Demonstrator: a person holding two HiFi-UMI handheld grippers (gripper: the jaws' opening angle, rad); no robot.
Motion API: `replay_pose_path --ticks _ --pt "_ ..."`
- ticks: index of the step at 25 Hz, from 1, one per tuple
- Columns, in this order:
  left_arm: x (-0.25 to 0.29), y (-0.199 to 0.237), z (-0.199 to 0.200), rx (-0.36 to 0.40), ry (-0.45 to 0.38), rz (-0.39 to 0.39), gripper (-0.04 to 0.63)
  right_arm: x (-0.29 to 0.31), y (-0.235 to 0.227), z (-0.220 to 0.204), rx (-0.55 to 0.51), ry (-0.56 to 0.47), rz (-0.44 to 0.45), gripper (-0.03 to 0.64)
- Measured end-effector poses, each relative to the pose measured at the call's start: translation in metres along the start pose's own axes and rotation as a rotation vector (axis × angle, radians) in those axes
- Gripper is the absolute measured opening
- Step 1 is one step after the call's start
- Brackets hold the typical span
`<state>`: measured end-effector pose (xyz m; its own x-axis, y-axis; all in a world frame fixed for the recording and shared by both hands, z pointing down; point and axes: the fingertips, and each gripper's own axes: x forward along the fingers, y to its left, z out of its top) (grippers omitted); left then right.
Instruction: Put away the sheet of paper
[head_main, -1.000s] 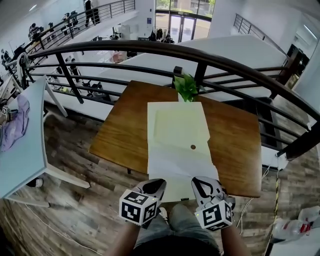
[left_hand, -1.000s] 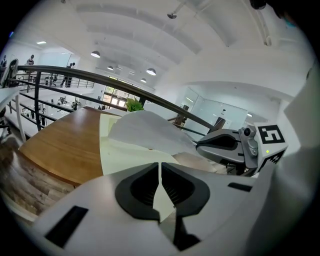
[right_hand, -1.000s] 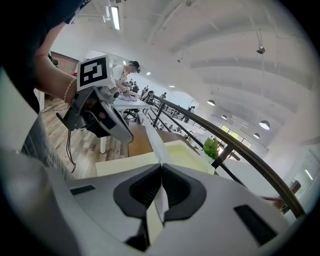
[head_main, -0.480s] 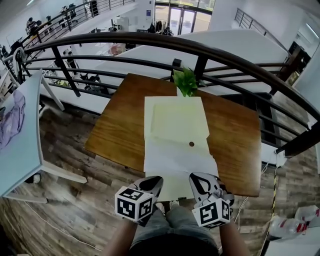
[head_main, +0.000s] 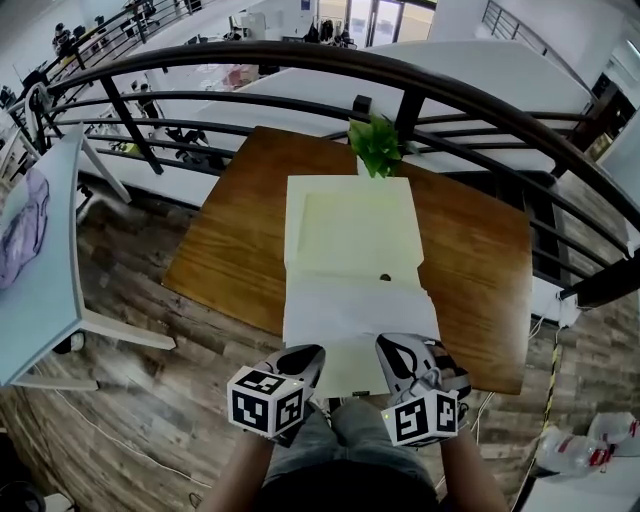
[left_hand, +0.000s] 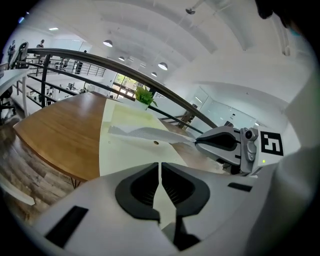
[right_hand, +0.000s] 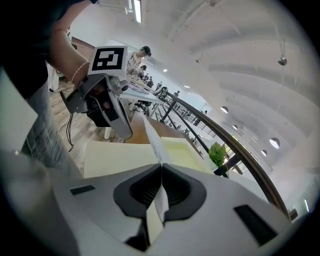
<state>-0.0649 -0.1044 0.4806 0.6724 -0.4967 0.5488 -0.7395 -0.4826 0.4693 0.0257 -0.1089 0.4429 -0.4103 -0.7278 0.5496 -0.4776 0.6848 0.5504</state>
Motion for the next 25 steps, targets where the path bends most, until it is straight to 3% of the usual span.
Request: replay_pose_path --ticks 25 --pt "0.029 0.009 -0.008 -0.079 0.045 0.053 0.031 0.052 0.004 -0.033 -0.060 -0.002 0.156 0.030"
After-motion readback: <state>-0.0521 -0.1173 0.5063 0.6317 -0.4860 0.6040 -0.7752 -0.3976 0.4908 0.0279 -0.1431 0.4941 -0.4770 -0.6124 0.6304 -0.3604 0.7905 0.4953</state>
